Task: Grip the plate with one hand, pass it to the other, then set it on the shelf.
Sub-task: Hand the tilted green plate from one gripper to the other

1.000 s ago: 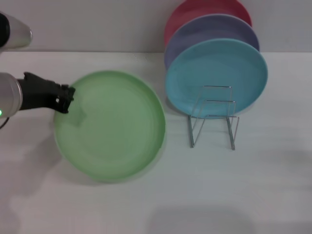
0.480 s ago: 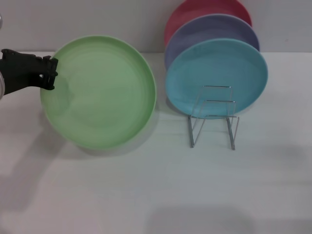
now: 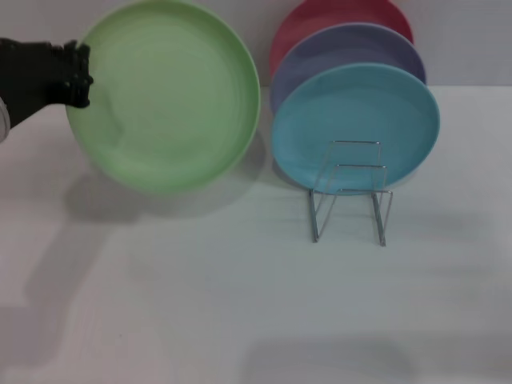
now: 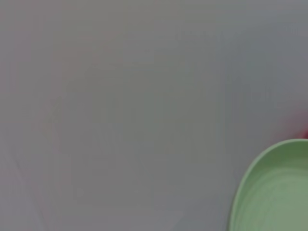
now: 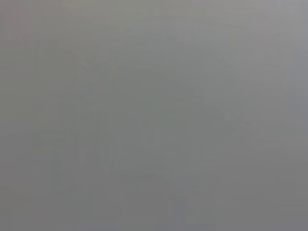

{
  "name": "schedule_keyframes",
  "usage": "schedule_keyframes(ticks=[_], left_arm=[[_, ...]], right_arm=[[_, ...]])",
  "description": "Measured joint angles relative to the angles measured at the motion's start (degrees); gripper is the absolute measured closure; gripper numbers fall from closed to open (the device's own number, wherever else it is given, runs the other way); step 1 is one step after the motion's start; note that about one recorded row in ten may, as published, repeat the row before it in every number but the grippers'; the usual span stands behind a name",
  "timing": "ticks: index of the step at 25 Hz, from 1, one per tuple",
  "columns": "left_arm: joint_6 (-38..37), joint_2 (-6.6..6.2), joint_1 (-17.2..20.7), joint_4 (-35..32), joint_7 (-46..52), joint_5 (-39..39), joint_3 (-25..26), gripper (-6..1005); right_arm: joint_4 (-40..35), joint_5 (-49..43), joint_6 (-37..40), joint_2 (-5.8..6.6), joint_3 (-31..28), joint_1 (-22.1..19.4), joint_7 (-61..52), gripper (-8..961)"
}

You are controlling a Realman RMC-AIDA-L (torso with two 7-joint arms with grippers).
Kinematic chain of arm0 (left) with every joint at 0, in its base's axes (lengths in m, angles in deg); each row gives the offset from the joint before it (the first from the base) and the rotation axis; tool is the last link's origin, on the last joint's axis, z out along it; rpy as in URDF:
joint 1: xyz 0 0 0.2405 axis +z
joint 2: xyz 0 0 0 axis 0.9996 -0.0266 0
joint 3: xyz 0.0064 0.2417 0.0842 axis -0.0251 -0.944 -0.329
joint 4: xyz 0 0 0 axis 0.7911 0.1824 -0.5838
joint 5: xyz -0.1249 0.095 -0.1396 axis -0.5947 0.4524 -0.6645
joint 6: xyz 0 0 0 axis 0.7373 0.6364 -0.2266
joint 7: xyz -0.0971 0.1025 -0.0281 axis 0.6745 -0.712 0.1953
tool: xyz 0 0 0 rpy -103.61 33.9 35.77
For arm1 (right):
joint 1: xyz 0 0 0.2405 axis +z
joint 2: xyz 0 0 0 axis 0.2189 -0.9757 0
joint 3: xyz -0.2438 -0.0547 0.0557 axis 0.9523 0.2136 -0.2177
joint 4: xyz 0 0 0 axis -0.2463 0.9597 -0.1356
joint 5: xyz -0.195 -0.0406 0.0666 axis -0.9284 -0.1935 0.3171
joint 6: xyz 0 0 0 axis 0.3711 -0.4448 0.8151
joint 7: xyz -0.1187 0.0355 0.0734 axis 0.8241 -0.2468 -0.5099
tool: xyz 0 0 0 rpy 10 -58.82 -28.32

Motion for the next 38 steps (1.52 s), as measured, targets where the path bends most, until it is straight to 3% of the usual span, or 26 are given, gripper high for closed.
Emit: schedule_keyframes(ticks=[3,4,7,9,10,11,12,13,14,16,17,18,19,20,23,24,25,28,29,30,32,38], left_arm=[[-6.00,0.05,1.19,1.52,-1.11,-0.22,-2.15,960],[-8.43,0.00,1.23,2.88,-1.29,-0.22,-3.07,960],[-9.61,0.03,0.89,4.09,-1.29,-0.29,-3.52,960],[-11.58,0.08,0.61,5.48,-1.28,-0.45,-4.22,960],[-12.99,0.08,0.60,6.23,-1.28,-0.45,-4.76,960],[-14.69,0.09,0.65,6.92,-1.29,-0.45,-5.32,959],[-17.40,0.09,0.85,7.88,-1.24,-0.45,-6.05,959],[-17.40,0.09,0.85,7.88,-1.24,-0.45,-6.05,959],[-18.21,0.05,0.92,8.11,-1.09,-0.45,-6.23,959],[-18.31,0.03,0.84,8.13,-0.98,-0.45,-6.25,959],[-18.32,0.01,0.68,8.14,-0.94,-0.45,-6.25,959],[-18.32,0.01,0.68,8.14,-0.94,-0.45,-6.25,959],[-18.26,0.01,0.59,8.23,-0.89,-0.44,-6.19,958],[-18.26,0.01,0.59,8.23,-0.89,-0.44,-6.19,958],[-18.26,0.03,0.52,8.78,-0.82,-0.44,-6.22,958],[-18.27,0.09,0.25,9.71,-0.78,-0.45,-6.48,958],[-18.27,0.09,0.25,9.71,-0.78,-0.45,-6.48,958],[-18.14,0.10,0.05,10.16,-0.72,-0.49,-6.83,957],[-18.05,0.11,-0.03,10.28,-0.70,-0.50,-7.19,957],[-18.05,0.11,-0.03,10.28,-0.70,-0.50,-7.19,957],[-17.99,0.13,-0.34,10.92,-0.65,-0.59,-7.75,957],[-17.99,0.09,-0.94,12.14,-0.50,-1.64,-8.36,956]], right_arm=[[6.39,-0.05,3.42,0.08,2.16,-0.53,-1.17,120],[11.94,-0.24,7.08,0.12,4.35,-1.63,-1.20,120],[18.43,-0.70,12.62,0.15,6.62,-3.42,-1.23,120],[30.89,-2.15,24.53,0.16,10.68,-7.00,-1.80,120],[30.89,-2.15,24.53,0.16,10.68,-7.00,-1.80,120],[35.33,-2.75,29.18,0.17,12.05,-8.17,-2.49,120],[44.37,-5.71,39.72,0.32,14.12,-10.06,-6.21,120],[44.37,-5.71,39.72,0.32,14.12,-10.06,-6.21,120],[54.49,-13.01,52.14,0.57,15.39,-11.13,-14.59,120],[57.85,-16.43,55.84,0.64,15.56,-11.22,-18.72,120],[64.93,-30.09,64.08,0.70,15.99,-10.51,-33.17,120],[64.93,-30.09,64.08,0.70,15.99,-10.51,-33.17,120],[70.40,-44.58,68.02,0.71,16.50,-9.12,-47.77,120],[70.40,-44.58,68.02,0.71,16.50,-9.12,-47.77,120],[76.92,-68.38,68.68,0.68,17.65,-5.69,-71.44,120],[79.93,-82.72,67.20,0.70,18.38,-3.13,-86.54,120],[79.93,-82.72,67.20,0.70,18.38,-3.13,-86.54,120],[83.05,-108.29,60.22,0.54,18.85,3.26,-111.83,120],[83.24,-121.94,55.83,0.46,19.44,7.72,-125.40,120],[83.24,-121.94,55.83,0.46,19.44,7.72,-125.40,120],[81.25,-132.72,53.70,0.42,20.73,11.40,-136.04,120],[77.51,-132.63,53.16,0.40,21.41,14.37,-136.40,120]])
